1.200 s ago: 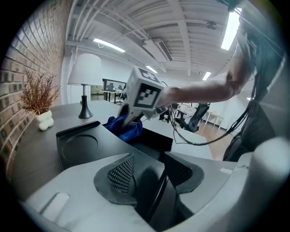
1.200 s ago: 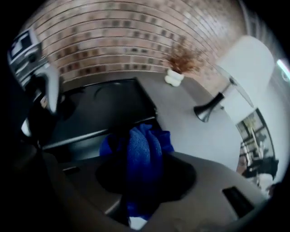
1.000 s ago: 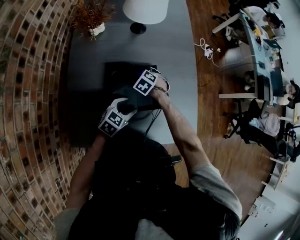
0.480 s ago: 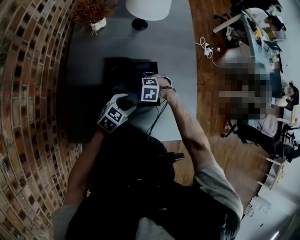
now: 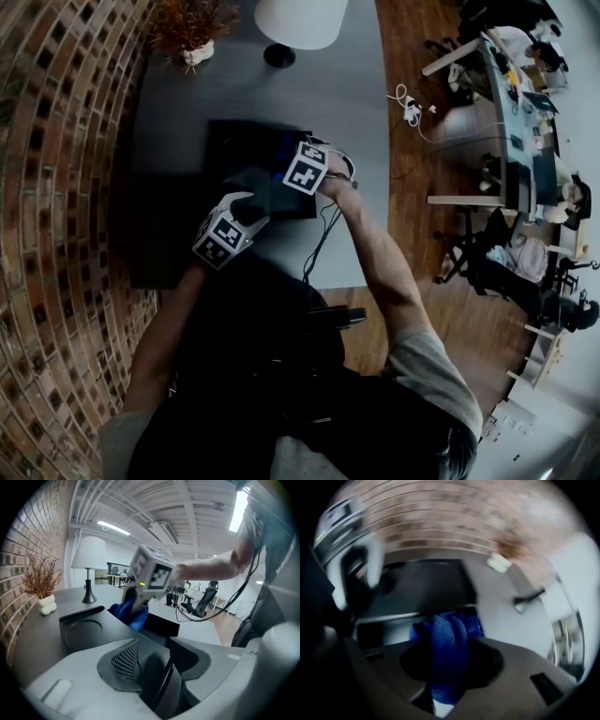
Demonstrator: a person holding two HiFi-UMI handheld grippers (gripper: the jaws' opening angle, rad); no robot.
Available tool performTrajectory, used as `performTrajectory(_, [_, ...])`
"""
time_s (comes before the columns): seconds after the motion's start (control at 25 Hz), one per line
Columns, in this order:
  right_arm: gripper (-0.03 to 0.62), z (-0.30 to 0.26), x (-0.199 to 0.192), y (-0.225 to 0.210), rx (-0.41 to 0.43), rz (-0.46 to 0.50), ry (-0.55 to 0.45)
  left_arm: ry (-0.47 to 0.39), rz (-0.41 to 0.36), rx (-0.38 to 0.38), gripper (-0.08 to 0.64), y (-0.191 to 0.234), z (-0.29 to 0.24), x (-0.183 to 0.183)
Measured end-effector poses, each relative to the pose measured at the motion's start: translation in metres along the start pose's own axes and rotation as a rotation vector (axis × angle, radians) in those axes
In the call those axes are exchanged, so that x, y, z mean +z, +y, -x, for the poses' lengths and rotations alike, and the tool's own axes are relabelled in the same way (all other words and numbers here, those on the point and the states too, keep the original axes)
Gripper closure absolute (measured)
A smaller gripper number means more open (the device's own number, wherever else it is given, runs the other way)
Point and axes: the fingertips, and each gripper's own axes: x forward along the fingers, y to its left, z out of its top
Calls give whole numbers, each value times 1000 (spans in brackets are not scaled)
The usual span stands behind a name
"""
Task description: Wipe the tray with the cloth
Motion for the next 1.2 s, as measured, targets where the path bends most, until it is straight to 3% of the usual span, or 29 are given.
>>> performTrajectory(0.04, [453, -3, 2, -23, -63, -198, -18, 2, 4, 0, 353, 0, 0, -1])
performTrajectory(0.08, [454, -9, 3, -33, -80, -336, -31, 4, 7, 0, 352, -1, -1, -3])
performTrajectory(0.12, [454, -18, 5, -32, -72, -405, -36, 5, 10, 1, 353, -1, -1, -3])
performTrajectory(0.2, [454, -33, 10, -18, -63, -373, -37, 5, 12, 1, 353, -2, 0, -2])
performTrajectory(0.32, [457, -35, 23, 8, -5, -156, -82, 7, 2, -1, 353, 0, -1, -2])
performTrajectory(0.56, [456, -5, 5, 110, 290, 465, -16, 7, -9, 0, 353, 0, 0, -3])
performTrajectory(0.72, [457, 7, -33, 147, 380, 867, 147, 12, -7, 2, 354, 1, -1, -1])
performTrajectory(0.8, [459, 10, -53, 141, 402, 937, 264, 19, -10, 3, 356, -1, -2, -1])
performTrajectory(0.88, [457, 9, -50, 113, 319, 845, 288, 24, -12, 1, 356, -2, -2, -3])
performTrajectory(1.04, [457, -3, -3, 10, -124, 471, 194, 26, -17, -2, 356, -1, -1, -3])
performTrajectory(1.12, [457, -18, 2, -11, -201, 367, 191, 24, -13, 2, 356, -1, -1, -2])
performTrajectory(1.2, [461, -33, -9, -7, -209, 411, 245, 24, -12, 2, 356, -3, -1, -2])
